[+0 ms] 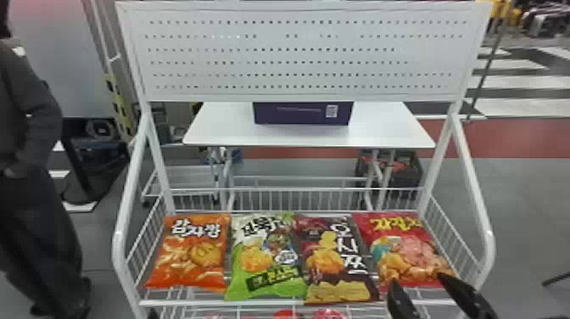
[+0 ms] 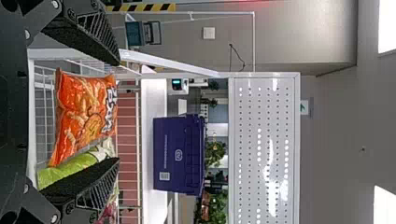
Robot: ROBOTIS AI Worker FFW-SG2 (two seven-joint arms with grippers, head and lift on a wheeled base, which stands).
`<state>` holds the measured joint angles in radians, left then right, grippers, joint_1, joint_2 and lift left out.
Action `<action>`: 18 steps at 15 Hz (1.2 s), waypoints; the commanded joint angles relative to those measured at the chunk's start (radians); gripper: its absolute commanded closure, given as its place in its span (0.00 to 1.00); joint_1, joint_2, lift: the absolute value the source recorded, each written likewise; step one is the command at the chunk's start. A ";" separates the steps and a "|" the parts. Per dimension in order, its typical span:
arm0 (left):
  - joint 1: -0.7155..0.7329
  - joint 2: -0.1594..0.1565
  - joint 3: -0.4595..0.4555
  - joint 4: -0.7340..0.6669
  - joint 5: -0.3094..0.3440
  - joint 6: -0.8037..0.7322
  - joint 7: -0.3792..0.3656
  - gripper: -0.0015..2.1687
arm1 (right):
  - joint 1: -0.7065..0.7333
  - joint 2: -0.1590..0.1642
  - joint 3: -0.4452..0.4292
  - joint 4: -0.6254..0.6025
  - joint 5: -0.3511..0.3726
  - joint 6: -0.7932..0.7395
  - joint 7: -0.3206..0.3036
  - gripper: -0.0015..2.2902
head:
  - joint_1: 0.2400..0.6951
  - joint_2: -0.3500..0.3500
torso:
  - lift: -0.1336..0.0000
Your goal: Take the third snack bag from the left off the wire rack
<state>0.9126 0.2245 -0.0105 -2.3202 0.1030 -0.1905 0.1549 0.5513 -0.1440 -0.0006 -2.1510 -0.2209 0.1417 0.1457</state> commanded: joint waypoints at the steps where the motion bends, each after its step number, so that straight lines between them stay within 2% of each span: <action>1: -0.001 0.004 0.000 0.002 0.000 0.003 0.000 0.08 | -0.099 0.011 0.047 0.062 0.009 0.069 -0.005 0.08 | 0.57 0.50 | 1.00; 4: -0.008 0.010 0.000 0.004 0.001 0.003 0.000 0.08 | -0.208 0.021 0.097 0.155 0.014 0.109 -0.011 0.08 | 0.57 0.50 | 1.00; 6: -0.012 0.019 0.001 0.009 0.006 0.009 0.000 0.08 | -0.310 0.023 0.148 0.240 0.028 0.140 -0.037 0.08 | 0.57 0.50 | 1.00; 11: -0.035 0.032 0.011 0.041 0.021 0.033 0.000 0.08 | -0.519 0.101 0.226 0.457 0.084 0.226 -0.051 0.08 | 0.57 0.50 | 1.00; 14: -0.047 0.039 0.020 0.055 0.037 0.033 0.000 0.08 | -0.571 0.107 0.234 0.528 0.107 0.241 -0.060 0.08 | 0.57 0.50 | 1.00; 18: -0.066 0.047 0.024 0.059 0.052 0.046 -0.002 0.08 | -0.583 0.107 0.238 0.528 0.126 0.302 -0.094 0.10 | 0.57 0.50 | 1.00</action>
<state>0.8531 0.2696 0.0135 -2.2625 0.1511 -0.1500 0.1533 -0.0250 -0.0368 0.2370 -1.6232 -0.0968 0.4128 0.0518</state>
